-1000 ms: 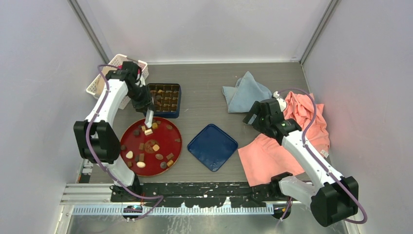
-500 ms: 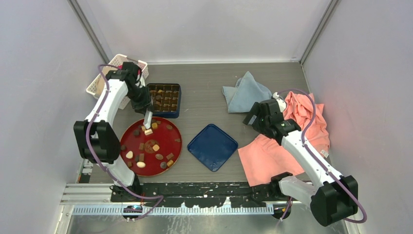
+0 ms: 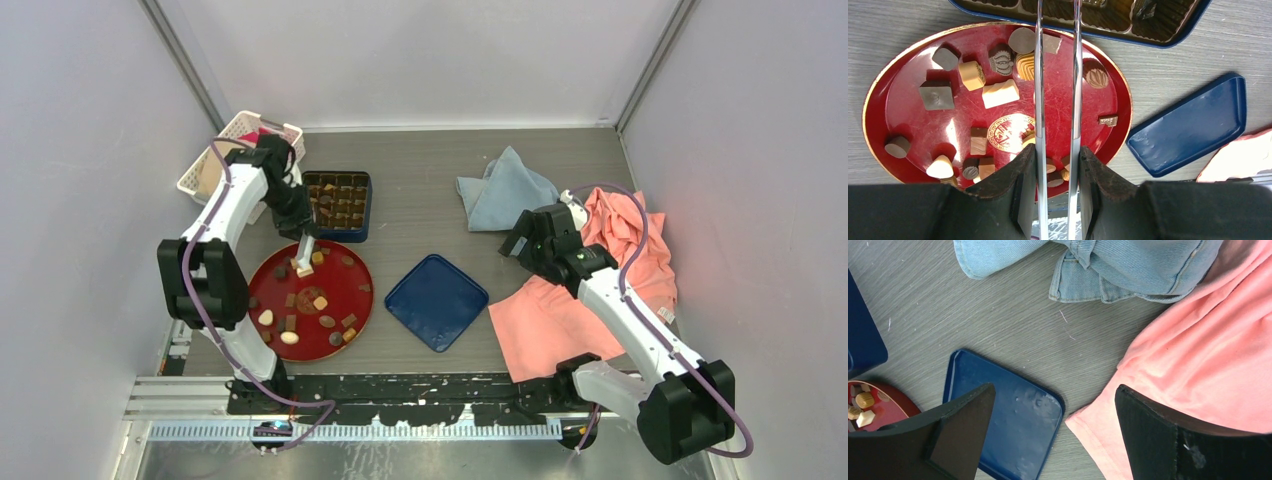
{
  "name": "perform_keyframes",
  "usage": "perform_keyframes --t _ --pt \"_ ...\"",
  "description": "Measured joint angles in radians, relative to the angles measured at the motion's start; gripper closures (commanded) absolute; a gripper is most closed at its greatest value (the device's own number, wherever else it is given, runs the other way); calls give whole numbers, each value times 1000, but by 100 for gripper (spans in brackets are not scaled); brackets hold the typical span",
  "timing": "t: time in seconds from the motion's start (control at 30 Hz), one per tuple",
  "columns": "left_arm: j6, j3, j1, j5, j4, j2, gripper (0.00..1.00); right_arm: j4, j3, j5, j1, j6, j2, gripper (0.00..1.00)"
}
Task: Pack the chocolate
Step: Place the fake chocolate in the packing box.
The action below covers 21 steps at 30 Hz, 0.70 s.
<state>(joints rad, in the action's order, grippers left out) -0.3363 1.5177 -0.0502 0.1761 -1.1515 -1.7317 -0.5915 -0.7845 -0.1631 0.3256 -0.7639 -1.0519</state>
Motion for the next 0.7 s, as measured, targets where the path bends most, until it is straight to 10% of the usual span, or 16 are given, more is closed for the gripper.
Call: perform_keyframes --t 0.3,0.7 --pt "4 -25 0 0 13 -1 100 0 15 0 0 0 -6 5" --pt "9 -29 0 -1 14 -2 72 0 16 0 0 0 -8 5"
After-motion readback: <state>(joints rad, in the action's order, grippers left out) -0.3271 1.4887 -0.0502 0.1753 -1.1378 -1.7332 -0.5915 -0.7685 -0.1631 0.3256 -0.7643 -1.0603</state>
